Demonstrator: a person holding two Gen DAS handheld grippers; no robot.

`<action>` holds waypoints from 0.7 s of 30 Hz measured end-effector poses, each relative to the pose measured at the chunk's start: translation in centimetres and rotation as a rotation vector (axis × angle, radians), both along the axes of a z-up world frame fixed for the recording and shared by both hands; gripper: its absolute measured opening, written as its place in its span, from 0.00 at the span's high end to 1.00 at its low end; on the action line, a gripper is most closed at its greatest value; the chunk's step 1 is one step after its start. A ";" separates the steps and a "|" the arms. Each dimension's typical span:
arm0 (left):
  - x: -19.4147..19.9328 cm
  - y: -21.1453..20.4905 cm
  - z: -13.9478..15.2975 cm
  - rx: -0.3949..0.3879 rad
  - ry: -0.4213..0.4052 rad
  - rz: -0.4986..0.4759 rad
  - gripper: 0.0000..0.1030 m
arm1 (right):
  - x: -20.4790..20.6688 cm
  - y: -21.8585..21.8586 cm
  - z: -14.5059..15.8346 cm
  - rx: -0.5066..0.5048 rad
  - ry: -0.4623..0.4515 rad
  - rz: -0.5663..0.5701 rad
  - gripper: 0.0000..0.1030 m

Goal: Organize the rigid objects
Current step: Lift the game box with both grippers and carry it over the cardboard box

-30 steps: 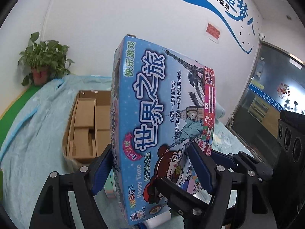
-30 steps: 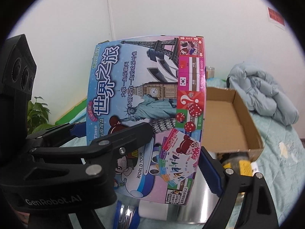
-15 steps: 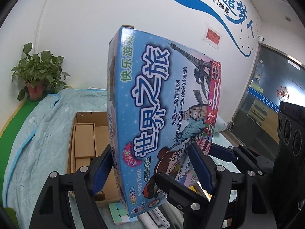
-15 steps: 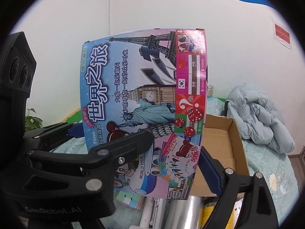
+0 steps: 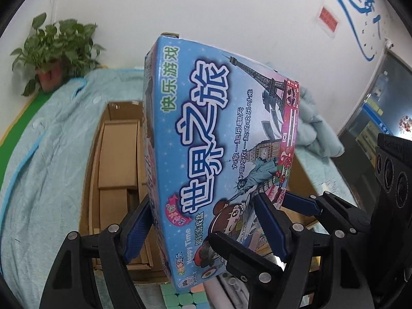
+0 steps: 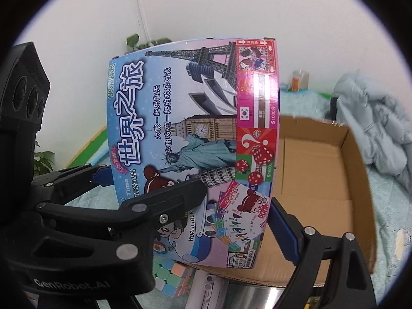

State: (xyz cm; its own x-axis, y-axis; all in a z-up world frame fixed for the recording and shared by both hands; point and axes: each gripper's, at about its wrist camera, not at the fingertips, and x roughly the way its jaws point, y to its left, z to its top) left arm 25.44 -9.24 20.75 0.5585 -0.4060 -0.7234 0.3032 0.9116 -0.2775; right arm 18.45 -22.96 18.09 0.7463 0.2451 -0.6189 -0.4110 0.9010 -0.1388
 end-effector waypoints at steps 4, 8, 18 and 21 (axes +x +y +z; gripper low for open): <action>1.6 -0.5 -3.2 0.003 0.067 0.011 0.28 | 2.6 -0.8 -2.3 -0.003 0.084 -0.014 0.14; 2.7 -0.9 -5.3 0.002 0.114 0.017 0.37 | 4.7 -1.4 -4.9 -0.020 0.191 -0.030 0.17; 4.0 0.2 -8.5 0.138 0.083 0.111 0.70 | 6.8 -2.4 -7.2 -0.032 0.295 -0.068 0.37; 3.2 0.5 -8.7 0.088 0.054 0.051 0.70 | 7.9 -3.1 -8.2 -0.033 0.358 -0.119 0.54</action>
